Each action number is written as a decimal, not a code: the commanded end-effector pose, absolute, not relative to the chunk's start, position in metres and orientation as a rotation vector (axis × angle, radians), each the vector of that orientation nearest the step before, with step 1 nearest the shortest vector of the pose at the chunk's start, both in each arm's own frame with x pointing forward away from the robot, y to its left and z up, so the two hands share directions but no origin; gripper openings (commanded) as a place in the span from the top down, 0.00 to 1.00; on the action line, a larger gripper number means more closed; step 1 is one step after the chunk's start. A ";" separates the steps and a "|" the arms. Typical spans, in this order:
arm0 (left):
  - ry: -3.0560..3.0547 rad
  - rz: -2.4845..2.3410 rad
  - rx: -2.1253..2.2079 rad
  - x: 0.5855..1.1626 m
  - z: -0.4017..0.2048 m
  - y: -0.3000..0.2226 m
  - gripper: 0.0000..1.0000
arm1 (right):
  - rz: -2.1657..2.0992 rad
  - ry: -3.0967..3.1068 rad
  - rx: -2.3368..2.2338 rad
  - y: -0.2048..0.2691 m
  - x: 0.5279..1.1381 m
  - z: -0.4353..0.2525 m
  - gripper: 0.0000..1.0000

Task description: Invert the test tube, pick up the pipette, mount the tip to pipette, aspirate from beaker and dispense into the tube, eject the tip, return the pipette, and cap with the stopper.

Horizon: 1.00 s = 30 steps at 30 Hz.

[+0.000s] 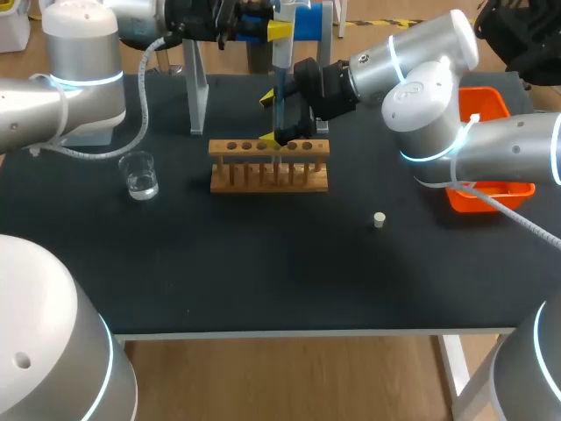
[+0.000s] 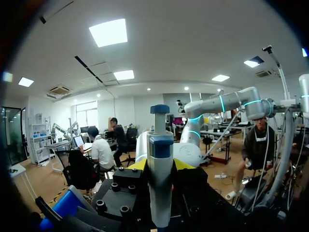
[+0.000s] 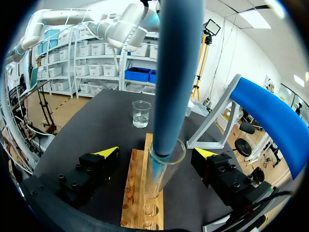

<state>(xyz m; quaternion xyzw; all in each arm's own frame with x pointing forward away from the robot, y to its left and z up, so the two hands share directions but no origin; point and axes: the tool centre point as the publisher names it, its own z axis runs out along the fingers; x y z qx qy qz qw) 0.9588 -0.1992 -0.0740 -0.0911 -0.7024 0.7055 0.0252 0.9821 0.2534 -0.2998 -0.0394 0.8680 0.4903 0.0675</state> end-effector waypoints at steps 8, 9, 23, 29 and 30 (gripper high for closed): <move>-2.168 2.180 -0.287 0.960 -0.074 -0.199 1.00 | 1.477 2.619 -0.120 0.252 0.983 -0.300 0.00; -2.168 2.180 -0.287 0.960 -0.074 -0.199 1.00 | 1.478 2.619 -0.118 0.251 0.982 -0.300 0.00; -2.168 2.180 -0.287 0.960 -0.074 -0.199 1.00 | 1.515 2.576 -0.076 0.211 0.977 -0.291 0.00; -2.168 2.180 -0.287 0.960 -0.074 -0.199 1.00 | 1.537 2.534 -0.060 0.185 0.975 -0.284 0.00; -2.168 2.180 -0.287 0.960 -0.074 -0.199 1.00 | 1.542 2.526 -0.053 0.181 0.974 -0.283 0.00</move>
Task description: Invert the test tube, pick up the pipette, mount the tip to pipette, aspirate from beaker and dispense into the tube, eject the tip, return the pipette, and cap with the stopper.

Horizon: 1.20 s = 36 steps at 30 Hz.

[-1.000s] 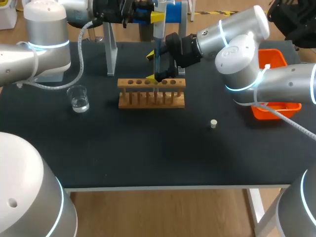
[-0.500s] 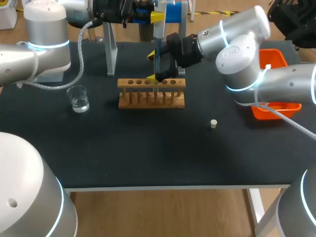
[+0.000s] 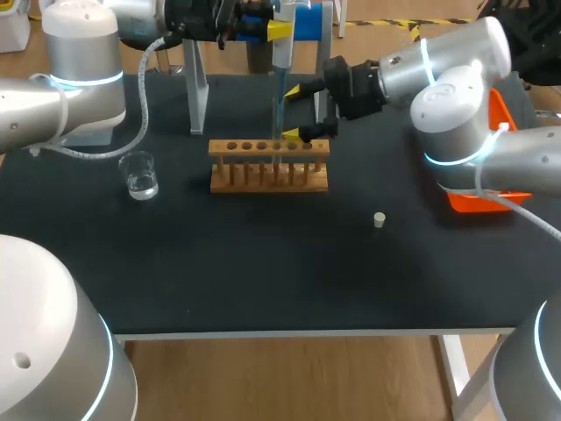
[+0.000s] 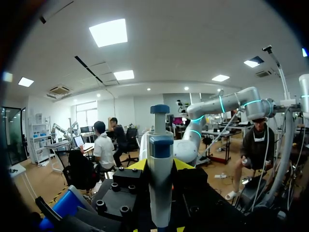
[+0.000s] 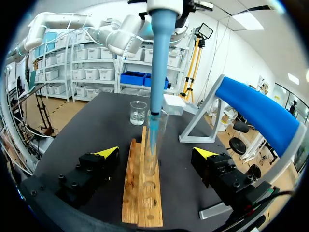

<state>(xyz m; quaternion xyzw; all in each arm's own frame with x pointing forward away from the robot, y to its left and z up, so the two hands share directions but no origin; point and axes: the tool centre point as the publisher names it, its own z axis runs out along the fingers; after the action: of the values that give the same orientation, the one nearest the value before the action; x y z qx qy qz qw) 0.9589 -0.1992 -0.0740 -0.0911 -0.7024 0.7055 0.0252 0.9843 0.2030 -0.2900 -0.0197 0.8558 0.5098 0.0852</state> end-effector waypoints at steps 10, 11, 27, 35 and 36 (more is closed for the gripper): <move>-2.168 2.180 -0.287 0.960 -0.074 -0.199 1.00 | 1.571 2.451 -0.021 0.146 0.970 -0.266 0.00; -2.168 2.180 -0.287 0.960 -0.074 -0.199 1.00 | 1.573 2.438 -0.015 0.142 0.971 -0.263 0.00; -2.168 2.180 -0.287 0.960 -0.074 -0.199 1.00 | 1.738 2.270 0.026 0.110 0.959 -0.158 0.00; -2.168 2.180 -0.287 0.960 -0.074 -0.199 1.00 | 1.811 2.236 0.025 0.103 0.942 -0.106 0.00; -2.168 2.180 -0.287 0.960 -0.074 -0.199 1.00 | 1.820 2.228 0.009 0.102 0.940 -0.100 0.00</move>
<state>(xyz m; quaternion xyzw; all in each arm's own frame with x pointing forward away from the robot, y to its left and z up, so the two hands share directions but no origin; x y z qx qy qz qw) 0.9590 -0.1992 -0.0740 -0.0911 -0.7024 0.7055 0.0252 0.9505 0.1158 -0.1144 0.0055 0.7666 0.6286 0.1313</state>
